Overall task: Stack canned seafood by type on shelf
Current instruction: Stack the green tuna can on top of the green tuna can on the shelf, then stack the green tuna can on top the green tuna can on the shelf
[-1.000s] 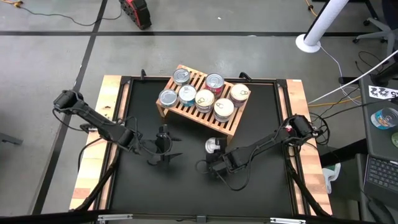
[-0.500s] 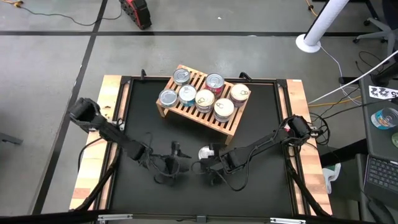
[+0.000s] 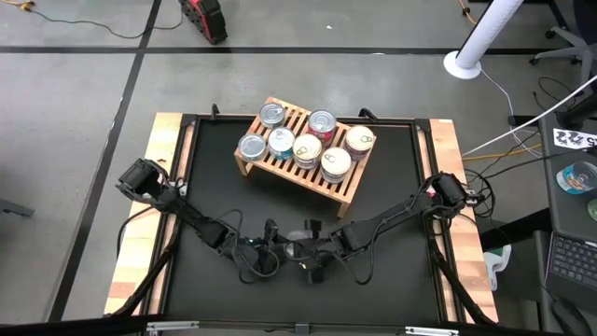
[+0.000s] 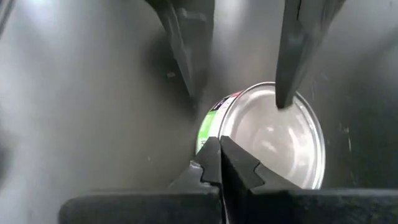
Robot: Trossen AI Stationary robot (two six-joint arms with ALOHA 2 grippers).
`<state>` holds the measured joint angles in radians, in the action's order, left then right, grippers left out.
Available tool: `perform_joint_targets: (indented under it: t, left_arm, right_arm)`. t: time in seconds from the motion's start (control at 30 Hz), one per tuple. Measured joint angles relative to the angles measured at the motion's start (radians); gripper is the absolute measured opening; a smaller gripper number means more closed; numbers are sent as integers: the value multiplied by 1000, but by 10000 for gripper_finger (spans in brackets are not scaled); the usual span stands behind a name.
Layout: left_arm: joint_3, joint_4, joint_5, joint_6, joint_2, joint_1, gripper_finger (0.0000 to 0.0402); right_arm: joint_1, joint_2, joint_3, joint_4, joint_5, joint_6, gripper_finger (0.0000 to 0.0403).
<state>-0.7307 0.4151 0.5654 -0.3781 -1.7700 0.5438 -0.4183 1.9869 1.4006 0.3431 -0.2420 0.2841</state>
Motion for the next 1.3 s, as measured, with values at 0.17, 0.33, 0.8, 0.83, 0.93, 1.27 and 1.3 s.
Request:
perform_joint_targets:
  t: [0.17, 0.33, 0.8, 0.83, 0.93, 1.27, 1.3]
  left_arm:
    - [-1, -6, 6, -21, -2, 0, 262]
    - [-1, -12, 6, -22, -3, 0, 262]
    - [-2, -13, 8, 57, -3, 13, 262]
    - [-2, -13, 8, 61, -3, 13, 262]
    - [-2, -13, 8, 61, -3, 13, 262]
    - [-2, -15, 1, 67, -3, 14, 263]
    - [-2, -15, 1, 67, -3, 14, 263]
  right_arm:
    - [0, 0, 0, -62, -1, 0, 1]
    - [8, -1, 0, -109, -2, 0, 1]
    - [20, -4, 2, -112, -9, 2, 1]
    - [20, -4, 2, -112, -9, 3, 1]
    - [20, -4, 2, -111, -9, 3, 1]
    - [20, -4, 2, -102, 113, 0, 1]
    - [20, -4, 2, -102, 141, 0, 1]
